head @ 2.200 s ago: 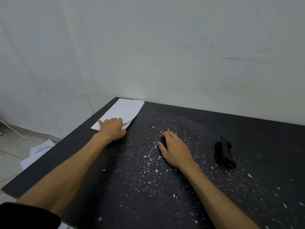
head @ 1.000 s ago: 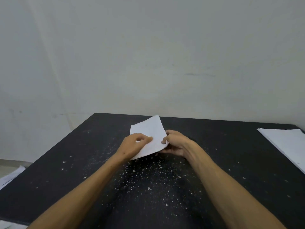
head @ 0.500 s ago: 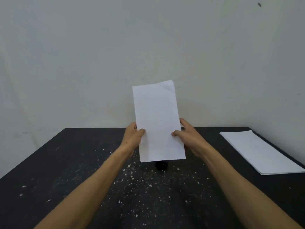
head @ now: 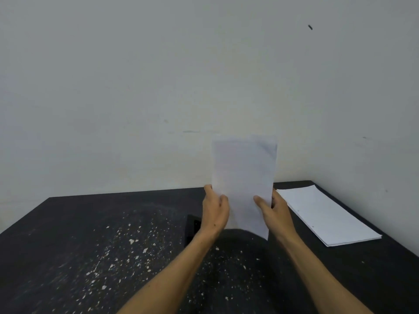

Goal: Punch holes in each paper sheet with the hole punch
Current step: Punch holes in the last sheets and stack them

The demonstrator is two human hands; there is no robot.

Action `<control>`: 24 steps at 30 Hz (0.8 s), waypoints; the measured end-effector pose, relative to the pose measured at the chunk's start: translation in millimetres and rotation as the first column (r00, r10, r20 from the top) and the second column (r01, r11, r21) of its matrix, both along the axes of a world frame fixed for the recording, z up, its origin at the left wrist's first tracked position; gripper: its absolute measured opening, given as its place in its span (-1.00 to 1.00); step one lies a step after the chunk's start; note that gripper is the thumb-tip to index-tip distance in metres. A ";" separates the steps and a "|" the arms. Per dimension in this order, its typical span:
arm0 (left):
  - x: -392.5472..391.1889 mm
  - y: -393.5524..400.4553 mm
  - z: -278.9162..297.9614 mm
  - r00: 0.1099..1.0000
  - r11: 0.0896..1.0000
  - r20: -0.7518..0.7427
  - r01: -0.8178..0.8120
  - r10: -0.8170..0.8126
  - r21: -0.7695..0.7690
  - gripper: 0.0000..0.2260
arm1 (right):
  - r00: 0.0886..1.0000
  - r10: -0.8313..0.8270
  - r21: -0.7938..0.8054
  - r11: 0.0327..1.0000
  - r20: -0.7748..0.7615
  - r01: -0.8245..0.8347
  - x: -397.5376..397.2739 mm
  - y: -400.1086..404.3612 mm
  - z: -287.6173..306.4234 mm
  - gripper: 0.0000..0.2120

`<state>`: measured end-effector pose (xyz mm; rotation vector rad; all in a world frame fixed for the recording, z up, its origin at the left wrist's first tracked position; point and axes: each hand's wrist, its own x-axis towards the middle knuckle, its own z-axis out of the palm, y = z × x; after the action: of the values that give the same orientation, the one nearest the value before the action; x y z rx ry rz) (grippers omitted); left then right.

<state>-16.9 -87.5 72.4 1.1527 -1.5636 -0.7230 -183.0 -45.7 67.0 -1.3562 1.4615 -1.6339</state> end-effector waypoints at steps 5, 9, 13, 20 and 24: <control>-10.2 1.1 -27.7 0.996 0.993 0.082 0.018 -0.028 0.114 -0.91 | 0.999 0.038 0.063 0.997 -0.026 -0.037 -18.0 6.2 -20.6 -0.75; -10.6 -5.8 -5.4 0.999 0.998 0.040 0.022 -0.024 0.059 -0.89 | 0.999 0.043 0.013 0.999 -0.018 -0.043 -26.7 3.3 -6.0 -0.75; -5.3 -12.1 36.1 0.999 0.999 0.030 0.026 -0.025 -0.034 -0.90 | 0.998 0.015 -0.050 0.999 -0.053 -0.018 -36.5 -1.9 23.8 -0.79; 8.2 -20.8 99.5 0.994 0.950 0.100 0.067 -0.038 -0.304 -0.54 | 0.973 -0.070 -0.193 0.981 -0.220 0.027 -44.4 -2.5 92.5 -0.46; 18.2 -31.9 112.2 0.948 0.875 0.317 0.163 -0.012 -0.456 -0.58 | 0.890 -0.136 -0.260 0.965 -0.436 0.020 -49.4 1.3 122.1 -0.59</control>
<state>1.3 -119.4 184.6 0.8476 -1.9297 -0.1869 -232.5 -44.4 189.1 -1.9462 1.6213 -1.6682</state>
